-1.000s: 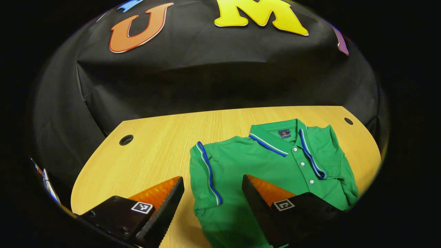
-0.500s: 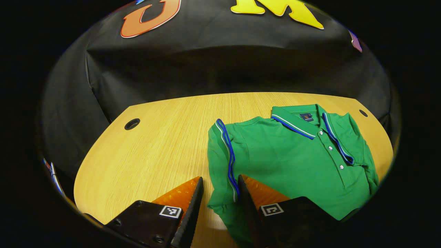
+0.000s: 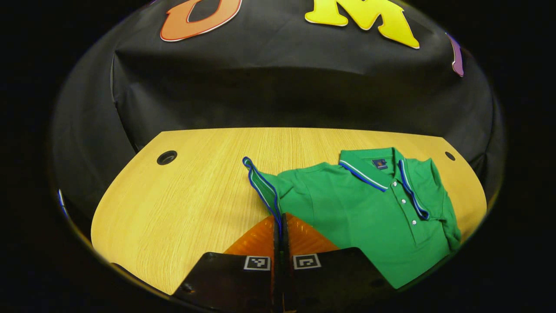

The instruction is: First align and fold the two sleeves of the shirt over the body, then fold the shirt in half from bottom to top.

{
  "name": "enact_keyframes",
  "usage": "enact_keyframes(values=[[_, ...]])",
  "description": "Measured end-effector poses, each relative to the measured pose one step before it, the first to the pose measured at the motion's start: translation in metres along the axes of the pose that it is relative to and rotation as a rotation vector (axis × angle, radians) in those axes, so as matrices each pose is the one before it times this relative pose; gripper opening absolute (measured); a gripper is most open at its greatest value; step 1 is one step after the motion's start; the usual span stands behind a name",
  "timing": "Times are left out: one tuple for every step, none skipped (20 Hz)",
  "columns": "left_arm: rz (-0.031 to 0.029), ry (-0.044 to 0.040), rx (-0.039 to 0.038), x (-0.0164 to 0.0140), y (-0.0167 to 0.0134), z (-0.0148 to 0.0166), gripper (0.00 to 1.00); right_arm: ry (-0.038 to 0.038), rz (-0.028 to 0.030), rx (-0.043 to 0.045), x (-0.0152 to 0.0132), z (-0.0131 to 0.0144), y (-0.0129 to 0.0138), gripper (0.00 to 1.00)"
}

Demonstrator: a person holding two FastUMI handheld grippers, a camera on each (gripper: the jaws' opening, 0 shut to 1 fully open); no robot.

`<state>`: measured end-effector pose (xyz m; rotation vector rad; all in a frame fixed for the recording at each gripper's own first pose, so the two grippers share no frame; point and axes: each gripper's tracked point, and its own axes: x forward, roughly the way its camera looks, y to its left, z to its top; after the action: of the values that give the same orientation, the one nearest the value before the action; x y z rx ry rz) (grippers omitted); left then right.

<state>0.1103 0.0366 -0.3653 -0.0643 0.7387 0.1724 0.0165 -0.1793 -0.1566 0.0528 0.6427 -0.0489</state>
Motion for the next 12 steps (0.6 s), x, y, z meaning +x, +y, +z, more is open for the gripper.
enact_keyframes(values=[[-0.00204, -0.01151, 0.01259, -0.00421, -0.00340, 0.00746, 0.06, -0.00184, 0.00363, 0.00622, 0.00076, 0.00114, 0.00092, 0.96], [-0.01070, -0.01864, 0.01449, -0.00479, -0.00814, 0.01190, 0.06, -0.00353, 0.00343, 0.00323, -0.00085, 0.00161, 0.00075, 0.96], [-0.01448, -0.02173, 0.01560, -0.00398, -0.00978, 0.01146, 0.06, -0.00481, 0.00192, -0.00030, -0.00064, 0.00137, -0.00014, 0.96], [-0.01508, -0.01279, 0.02061, -0.00179, -0.01396, 0.00921, 0.06, -0.00539, 0.00201, -0.00032, -0.00060, 0.00157, -0.00038, 0.96], [-0.01918, 0.00190, 0.02423, -0.00080, -0.01651, 0.00540, 0.06, -0.00174, 0.00172, 0.00243, -0.00010, 0.00015, -0.00128, 0.96], [-0.02209, 0.00637, 0.02565, 0.00143, -0.01788, 0.00440, 0.06, -0.00093, 0.00171, 0.00470, -0.00089, 0.00035, -0.00085, 0.96], [-0.02513, 0.00156, 0.01380, 0.00222, -0.01837, 0.00467, 0.06, 0.00047, -0.00056, 0.00429, -0.00156, -0.00079, -0.00189, 0.96], [-0.02745, -0.00442, 0.00336, 0.00260, -0.01948, 0.00466, 0.06, -0.00206, 0.00051, 0.00352, -0.00178, 0.00079, -0.00199, 0.96], [-0.03102, -0.00470, -0.00080, -0.00011, -0.01824, 0.00520, 0.06, -0.00453, -0.00245, -0.00104, -0.00172, 0.00059, -0.00179, 0.96], [-0.02403, -0.00198, 0.00202, -0.00189, -0.01595, 0.00383, 0.14, -0.00688, -0.00308, -0.00326, -0.00244, 0.00154, -0.00340, 0.96], [-0.02501, -0.00835, 0.00403, -0.00401, -0.01167, 0.00441, 0.17, -0.00620, -0.00215, 0.00001, -0.00114, 0.00120, -0.00279, 0.96], [-0.01418, -0.00994, -0.00861, -0.00413, -0.00859, 0.00533, 0.45, -0.00552, -0.00044, 0.00316, -0.00225, 0.00165, -0.00253, 0.96]])
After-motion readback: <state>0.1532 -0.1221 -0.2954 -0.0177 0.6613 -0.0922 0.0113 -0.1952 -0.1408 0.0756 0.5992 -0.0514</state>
